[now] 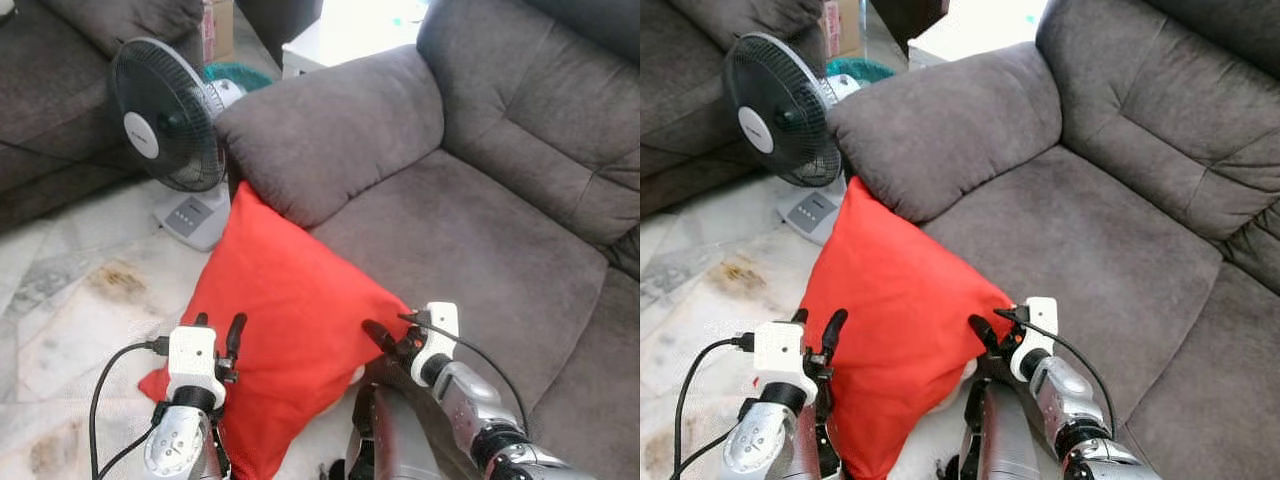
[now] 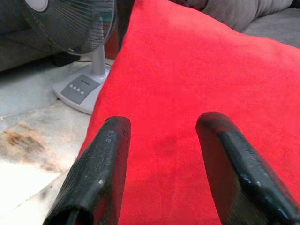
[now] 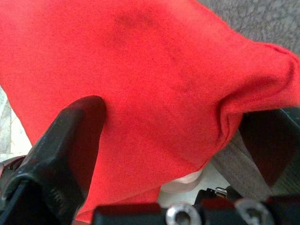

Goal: Move the pillow to the sofa from floor

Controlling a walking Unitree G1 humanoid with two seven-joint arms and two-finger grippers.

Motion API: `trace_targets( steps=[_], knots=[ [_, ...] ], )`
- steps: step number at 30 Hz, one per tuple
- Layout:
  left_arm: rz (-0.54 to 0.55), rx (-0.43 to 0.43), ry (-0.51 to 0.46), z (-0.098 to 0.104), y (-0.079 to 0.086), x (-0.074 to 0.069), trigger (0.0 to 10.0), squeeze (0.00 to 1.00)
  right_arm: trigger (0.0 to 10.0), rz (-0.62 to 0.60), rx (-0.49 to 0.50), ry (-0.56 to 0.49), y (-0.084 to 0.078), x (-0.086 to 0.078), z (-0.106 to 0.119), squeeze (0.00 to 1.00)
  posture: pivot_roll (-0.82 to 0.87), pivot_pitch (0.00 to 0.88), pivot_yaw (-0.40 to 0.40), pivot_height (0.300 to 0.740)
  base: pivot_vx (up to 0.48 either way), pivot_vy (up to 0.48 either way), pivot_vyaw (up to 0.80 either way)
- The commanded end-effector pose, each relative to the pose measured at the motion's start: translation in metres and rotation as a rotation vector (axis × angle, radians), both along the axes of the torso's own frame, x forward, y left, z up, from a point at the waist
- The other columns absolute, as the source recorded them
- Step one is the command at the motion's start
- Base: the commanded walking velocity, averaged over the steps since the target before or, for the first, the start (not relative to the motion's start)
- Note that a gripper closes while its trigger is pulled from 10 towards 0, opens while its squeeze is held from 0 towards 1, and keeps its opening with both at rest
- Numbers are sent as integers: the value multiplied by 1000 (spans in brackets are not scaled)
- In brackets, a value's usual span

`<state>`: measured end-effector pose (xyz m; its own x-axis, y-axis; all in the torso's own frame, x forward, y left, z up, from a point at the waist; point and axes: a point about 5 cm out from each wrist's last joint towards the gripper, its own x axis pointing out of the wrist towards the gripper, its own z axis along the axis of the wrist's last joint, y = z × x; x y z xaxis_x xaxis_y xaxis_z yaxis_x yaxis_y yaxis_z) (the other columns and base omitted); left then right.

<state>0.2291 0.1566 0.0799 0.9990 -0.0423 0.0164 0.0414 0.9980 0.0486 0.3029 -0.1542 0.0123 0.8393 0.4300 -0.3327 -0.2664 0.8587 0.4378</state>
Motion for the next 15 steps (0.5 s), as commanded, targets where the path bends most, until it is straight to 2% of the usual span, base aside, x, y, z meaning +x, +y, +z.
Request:
trace_targets(
  steps=[1,4,7,15],
  knots=[
    [-16,-20,14,0,-5,-3,10000,0,10000,-10,25,-3,-1,0,1,0,204,227,-232,545,0,0,0],
    [-15,-23,13,1,-5,-5,10000,0,10000,-8,64,-26,1,3,5,0,209,235,-234,545,0,0,0],
    [-8,-25,14,3,-5,-7,10000,0,10000,10,148,-76,6,10,15,0,217,245,-239,545,0,0,0],
    [8,-27,19,4,-3,-12,10000,0,10000,37,173,-87,11,12,18,0,224,255,-248,545,0,0,0]
  ],
)
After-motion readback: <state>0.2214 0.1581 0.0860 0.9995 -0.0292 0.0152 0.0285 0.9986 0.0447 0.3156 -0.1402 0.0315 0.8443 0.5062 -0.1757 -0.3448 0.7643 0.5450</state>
